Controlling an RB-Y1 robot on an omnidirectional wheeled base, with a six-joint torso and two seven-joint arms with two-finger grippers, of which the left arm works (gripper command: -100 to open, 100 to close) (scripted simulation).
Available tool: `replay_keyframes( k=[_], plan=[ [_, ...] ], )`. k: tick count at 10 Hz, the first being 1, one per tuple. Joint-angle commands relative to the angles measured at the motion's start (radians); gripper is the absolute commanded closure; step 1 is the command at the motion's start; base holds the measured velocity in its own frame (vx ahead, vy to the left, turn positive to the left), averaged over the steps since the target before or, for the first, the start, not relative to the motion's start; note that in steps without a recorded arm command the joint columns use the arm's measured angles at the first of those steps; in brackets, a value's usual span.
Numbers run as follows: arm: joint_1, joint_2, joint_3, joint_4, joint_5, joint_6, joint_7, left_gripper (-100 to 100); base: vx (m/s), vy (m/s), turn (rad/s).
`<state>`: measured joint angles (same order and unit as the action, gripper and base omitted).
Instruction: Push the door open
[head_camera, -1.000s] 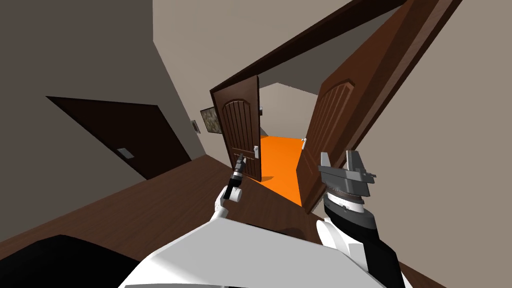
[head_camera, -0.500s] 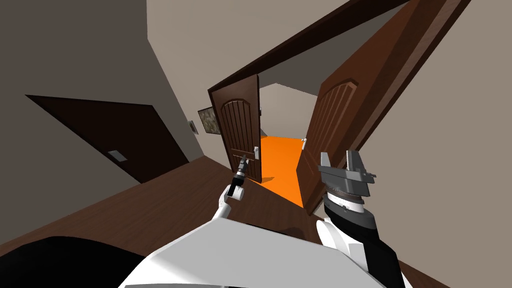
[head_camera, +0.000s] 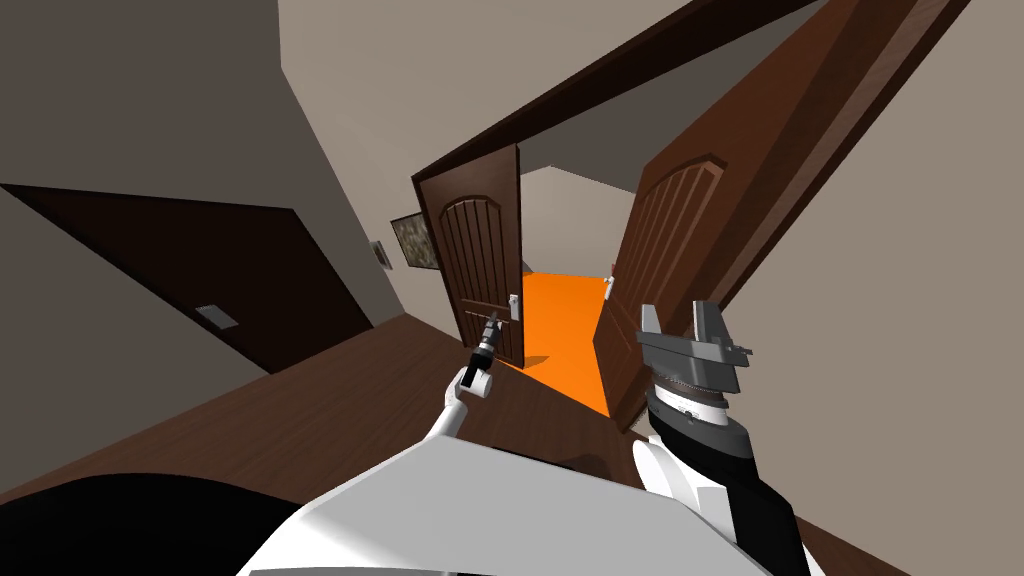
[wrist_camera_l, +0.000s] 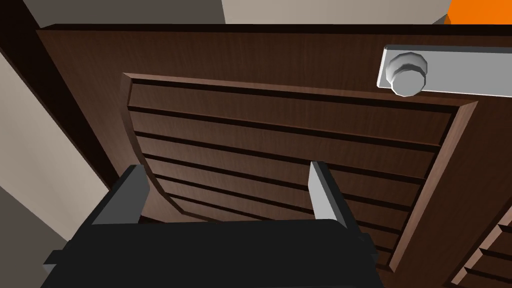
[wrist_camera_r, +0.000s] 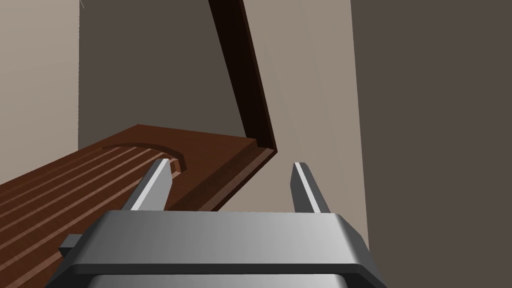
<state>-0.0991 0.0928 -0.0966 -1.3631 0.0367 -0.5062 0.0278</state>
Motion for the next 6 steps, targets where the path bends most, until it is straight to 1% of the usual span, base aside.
replay_keyframes(
  k=[1,2,3,4,5,6],
  plan=[
    [-0.026,0.002,-0.007,0.050,0.005,0.004,0.007,-100,0.040,0.062,-0.033],
    [-0.051,0.003,-0.012,0.084,0.009,0.007,0.012,-100,0.064,0.068,-0.074],
    [-0.051,0.003,-0.012,0.101,0.009,0.007,0.012,-100,0.055,0.066,-0.021],
    [-0.051,0.003,-0.012,0.101,0.009,0.007,0.012,-100,0.023,0.037,0.010],
    [-0.075,0.004,-0.017,0.141,0.014,0.009,0.017,-100,0.029,0.048,-0.038],
    [-0.099,0.004,-0.022,0.169,0.018,0.012,0.022,-100,0.060,0.088,-0.070]
  ],
)
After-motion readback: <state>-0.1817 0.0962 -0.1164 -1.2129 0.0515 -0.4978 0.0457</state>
